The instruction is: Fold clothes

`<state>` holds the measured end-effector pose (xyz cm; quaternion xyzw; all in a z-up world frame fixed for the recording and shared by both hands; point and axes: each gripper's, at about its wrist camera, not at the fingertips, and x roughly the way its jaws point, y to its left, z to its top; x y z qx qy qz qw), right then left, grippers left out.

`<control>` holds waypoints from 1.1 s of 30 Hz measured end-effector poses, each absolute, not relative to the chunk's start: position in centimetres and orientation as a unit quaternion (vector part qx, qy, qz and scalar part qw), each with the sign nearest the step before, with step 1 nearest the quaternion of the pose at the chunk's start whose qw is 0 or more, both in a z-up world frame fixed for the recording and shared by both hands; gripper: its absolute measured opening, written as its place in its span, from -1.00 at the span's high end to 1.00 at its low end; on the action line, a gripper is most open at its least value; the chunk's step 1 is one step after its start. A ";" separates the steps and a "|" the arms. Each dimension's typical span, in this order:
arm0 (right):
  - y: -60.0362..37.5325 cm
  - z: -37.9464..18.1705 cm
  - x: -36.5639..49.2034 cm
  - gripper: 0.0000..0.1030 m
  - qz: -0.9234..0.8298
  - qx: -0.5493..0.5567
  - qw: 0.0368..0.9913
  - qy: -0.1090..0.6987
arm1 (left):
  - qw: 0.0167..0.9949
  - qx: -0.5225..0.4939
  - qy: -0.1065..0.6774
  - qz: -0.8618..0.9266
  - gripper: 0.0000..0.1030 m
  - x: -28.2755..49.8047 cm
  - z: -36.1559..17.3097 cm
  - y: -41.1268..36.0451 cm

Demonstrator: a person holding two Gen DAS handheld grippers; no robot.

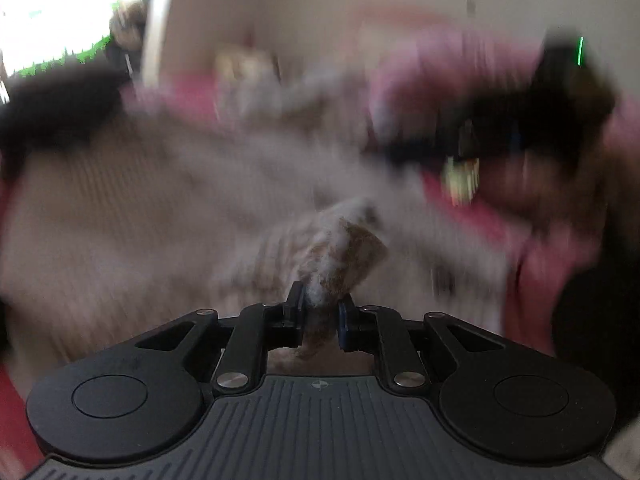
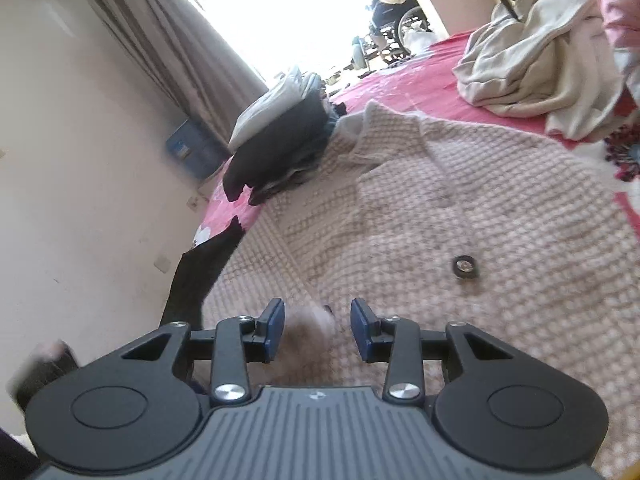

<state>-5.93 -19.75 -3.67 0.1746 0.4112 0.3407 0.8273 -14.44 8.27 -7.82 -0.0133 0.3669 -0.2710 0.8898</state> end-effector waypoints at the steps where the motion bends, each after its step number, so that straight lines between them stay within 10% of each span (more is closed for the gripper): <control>1: -19.8 -4.0 -6.0 0.17 0.343 0.174 0.824 0.415 | 0.883 -0.003 0.382 -0.273 0.70 -14.7 -8.7 8.2; 6: -17.9 -7.2 -5.1 0.07 0.365 0.165 0.794 0.457 | 0.855 -0.029 0.431 -0.288 0.09 -15.7 -9.1 10.1; 17: -15.7 -13.6 -3.7 0.03 0.372 0.177 0.701 0.582 | 0.738 -0.347 0.516 -0.261 -0.05 -13.8 -12.5 16.4; 23: -15.1 -15.1 -5.0 0.06 0.372 0.178 0.681 0.605 | 0.705 -0.401 0.532 -0.243 -0.02 -12.3 -14.7 16.2; 27: -14.8 -16.2 -4.6 0.49 0.357 0.215 0.675 0.608 | 0.726 -0.370 0.531 -0.232 0.54 -11.8 -14.1 15.3; 33: -15.2 -13.0 -7.5 0.69 0.388 0.184 0.702 0.568 | 0.757 -0.302 0.504 -0.285 0.65 -13.2 -11.2 15.6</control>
